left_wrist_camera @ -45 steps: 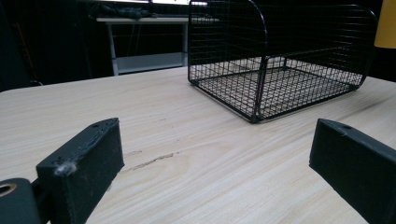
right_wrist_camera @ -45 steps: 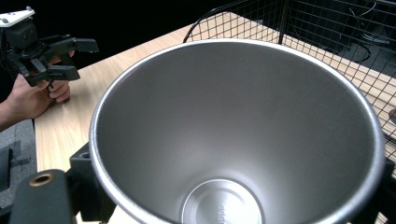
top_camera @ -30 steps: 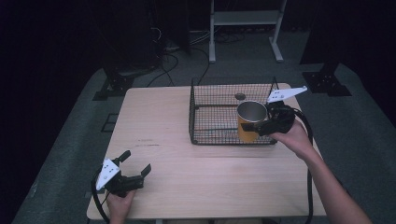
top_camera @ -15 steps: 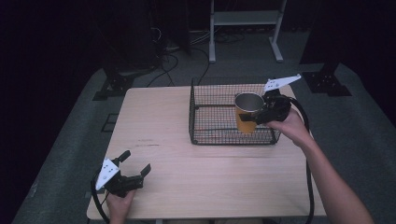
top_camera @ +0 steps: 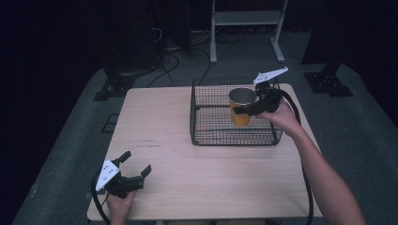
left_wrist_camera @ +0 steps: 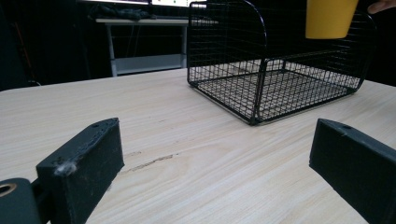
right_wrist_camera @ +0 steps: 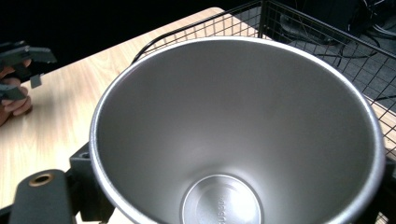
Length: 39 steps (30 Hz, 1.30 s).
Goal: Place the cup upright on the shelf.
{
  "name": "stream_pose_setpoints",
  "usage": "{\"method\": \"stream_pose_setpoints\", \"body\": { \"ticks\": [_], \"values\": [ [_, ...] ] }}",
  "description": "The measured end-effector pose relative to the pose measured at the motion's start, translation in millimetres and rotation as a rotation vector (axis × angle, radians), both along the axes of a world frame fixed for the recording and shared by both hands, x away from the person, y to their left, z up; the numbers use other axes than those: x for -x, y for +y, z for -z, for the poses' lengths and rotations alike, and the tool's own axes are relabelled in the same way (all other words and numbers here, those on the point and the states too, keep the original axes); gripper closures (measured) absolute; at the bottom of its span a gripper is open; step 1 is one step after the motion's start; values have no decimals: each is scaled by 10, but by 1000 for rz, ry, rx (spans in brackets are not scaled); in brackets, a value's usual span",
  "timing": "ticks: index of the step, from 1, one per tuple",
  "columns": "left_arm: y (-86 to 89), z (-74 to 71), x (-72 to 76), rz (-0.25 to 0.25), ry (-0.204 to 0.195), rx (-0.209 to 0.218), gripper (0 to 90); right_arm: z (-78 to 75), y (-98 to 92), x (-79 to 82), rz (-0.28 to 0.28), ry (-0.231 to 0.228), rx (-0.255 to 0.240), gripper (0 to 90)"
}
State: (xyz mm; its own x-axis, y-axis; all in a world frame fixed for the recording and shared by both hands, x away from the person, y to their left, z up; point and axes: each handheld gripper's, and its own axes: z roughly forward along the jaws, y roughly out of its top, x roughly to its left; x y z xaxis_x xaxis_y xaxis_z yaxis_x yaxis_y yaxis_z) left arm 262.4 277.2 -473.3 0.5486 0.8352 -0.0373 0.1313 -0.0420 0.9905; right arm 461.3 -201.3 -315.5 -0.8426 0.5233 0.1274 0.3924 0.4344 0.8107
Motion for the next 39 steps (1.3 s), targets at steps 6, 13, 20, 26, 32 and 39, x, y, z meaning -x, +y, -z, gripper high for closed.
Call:
{"method": "stream_pose_setpoints", "body": {
  "ticks": [6, 13, 20, 26, 32, 39],
  "values": [
    [0, 0, 1, 1, 0, 0, 22, 99, 53, -141, 16, 20, 14, 129],
    [3, 0, 1, 1, -1, 1, 23, 177, 90, -276, 36, 30, -27, 128],
    [-2, 1, 3, 3, -1, 0, 22, 314, 114, -396, 53, 48, -18, 127],
    [5, 0, 3, 3, -2, 4, 22, 505, 131, -512, 74, 85, 6, 126],
    [5, 0, 3, 3, -2, 5, 22, 588, 155, -579, 84, 89, 33, 126],
    [7, -1, 3, 4, -3, 6, 22, 685, 204, -661, 84, 98, 55, 125]
  ]
}}
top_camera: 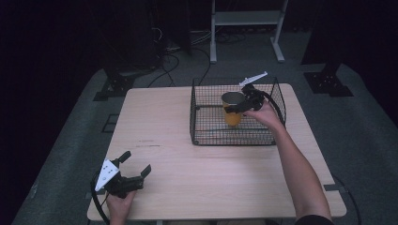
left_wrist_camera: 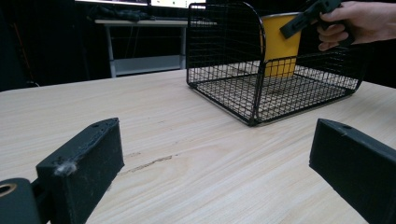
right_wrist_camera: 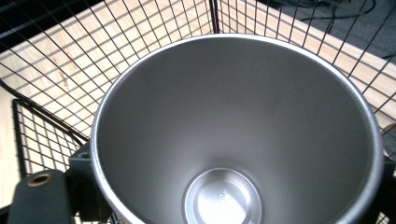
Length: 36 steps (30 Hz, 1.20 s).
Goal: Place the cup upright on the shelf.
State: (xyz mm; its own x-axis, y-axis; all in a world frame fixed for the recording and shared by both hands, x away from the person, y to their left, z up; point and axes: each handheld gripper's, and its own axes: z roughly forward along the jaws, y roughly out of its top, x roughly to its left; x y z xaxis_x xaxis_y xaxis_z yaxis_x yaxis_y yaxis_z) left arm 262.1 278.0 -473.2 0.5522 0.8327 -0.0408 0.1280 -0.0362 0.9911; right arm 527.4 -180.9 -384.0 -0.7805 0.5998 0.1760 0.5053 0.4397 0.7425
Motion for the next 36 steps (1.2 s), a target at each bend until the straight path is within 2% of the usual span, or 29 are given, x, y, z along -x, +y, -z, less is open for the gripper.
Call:
{"method": "stream_pose_setpoints", "body": {
  "ticks": [13, 17, 28, 36],
  "values": [
    [7, 0, 1, -1, -1, 2, 22, 125, 106, -80, -10, 7, 43, 103],
    [8, 0, 1, -1, -1, 2, 23, 154, 108, -98, -9, 19, 39, 98],
    [10, 0, 2, -1, -3, 6, 22, 140, 113, -95, -1, 5, 62, 96],
    [7, 1, 3, -1, -1, 0, 22, 115, 123, -62, -2, -11, 77, 62]
  ]
}}
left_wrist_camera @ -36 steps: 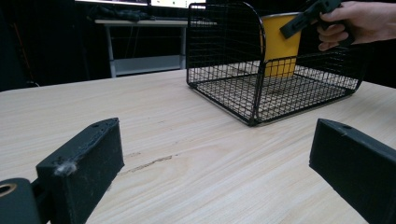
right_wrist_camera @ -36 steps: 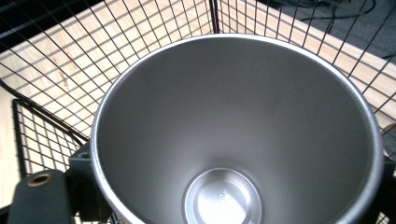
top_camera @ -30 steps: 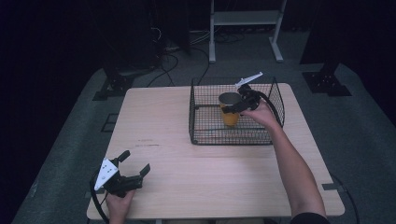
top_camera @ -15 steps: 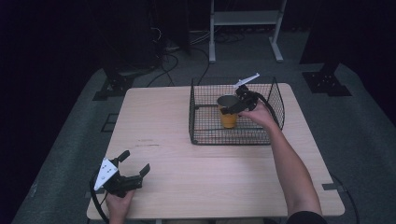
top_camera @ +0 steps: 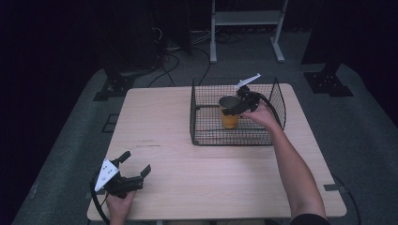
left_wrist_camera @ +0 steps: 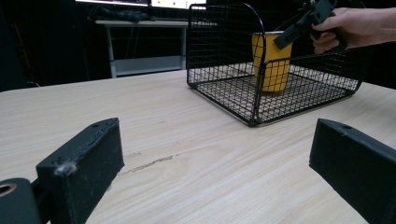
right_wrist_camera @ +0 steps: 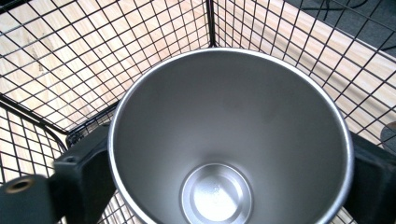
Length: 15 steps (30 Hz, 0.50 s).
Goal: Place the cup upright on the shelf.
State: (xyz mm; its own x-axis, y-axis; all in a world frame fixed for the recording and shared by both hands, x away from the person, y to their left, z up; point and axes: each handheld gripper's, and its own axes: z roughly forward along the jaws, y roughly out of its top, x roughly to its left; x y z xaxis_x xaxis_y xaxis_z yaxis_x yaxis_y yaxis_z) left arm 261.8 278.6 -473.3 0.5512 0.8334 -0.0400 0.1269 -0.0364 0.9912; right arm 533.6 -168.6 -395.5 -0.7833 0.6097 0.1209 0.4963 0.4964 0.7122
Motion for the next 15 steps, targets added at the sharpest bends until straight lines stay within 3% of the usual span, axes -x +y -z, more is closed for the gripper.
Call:
{"method": "stream_pose_setpoints", "body": {
  "ticks": [15],
  "values": [
    [-6, 0, 0, 1, 1, -2, 22, -80, -15, 40, 9, -24, -13, 23]
  ]
}}
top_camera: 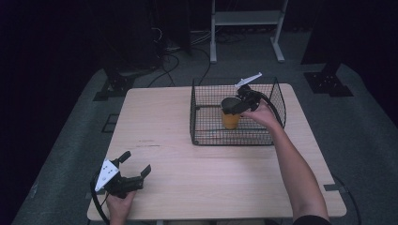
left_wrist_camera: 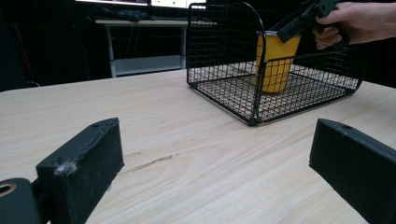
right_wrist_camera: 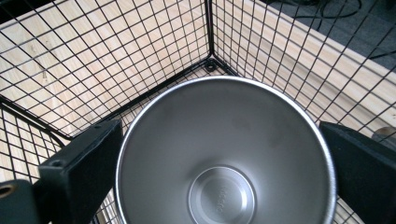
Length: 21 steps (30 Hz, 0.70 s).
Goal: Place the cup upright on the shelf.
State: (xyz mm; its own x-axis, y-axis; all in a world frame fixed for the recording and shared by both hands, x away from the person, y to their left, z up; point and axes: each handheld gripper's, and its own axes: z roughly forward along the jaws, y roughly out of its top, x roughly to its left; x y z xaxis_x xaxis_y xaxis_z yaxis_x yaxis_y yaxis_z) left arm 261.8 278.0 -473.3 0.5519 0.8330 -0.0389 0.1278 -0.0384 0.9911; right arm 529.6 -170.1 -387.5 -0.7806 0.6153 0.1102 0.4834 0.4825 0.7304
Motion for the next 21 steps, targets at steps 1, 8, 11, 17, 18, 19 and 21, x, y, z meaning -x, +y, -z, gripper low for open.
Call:
{"method": "stream_pose_setpoints", "body": {
  "ticks": [1, 8, 11, 17, 18, 19, 21],
  "values": [
    [0, 0, 0, 0, 0, 0, 22, -9, -4, 4, 1, -3, -1, 23],
    [-6, 0, -3, -2, 2, -4, 22, -132, -80, 40, 16, -29, -54, 23],
    [-1, 1, -5, -2, 3, 0, 22, -196, -125, 63, 19, -40, -79, 23],
    [-11, 0, -6, -2, 3, -9, 22, -325, -251, 122, 33, -44, -119, 23],
    [-12, 0, -6, -3, 3, -9, 22, -348, -272, 137, 31, -50, -122, 24],
    [-11, 1, -5, -2, 3, -9, 22, -363, -285, 146, 31, -54, -125, 24],
    [-11, 1, -5, -1, 2, -8, 22, -398, -320, 170, 36, -46, -135, 24]
  ]
}}
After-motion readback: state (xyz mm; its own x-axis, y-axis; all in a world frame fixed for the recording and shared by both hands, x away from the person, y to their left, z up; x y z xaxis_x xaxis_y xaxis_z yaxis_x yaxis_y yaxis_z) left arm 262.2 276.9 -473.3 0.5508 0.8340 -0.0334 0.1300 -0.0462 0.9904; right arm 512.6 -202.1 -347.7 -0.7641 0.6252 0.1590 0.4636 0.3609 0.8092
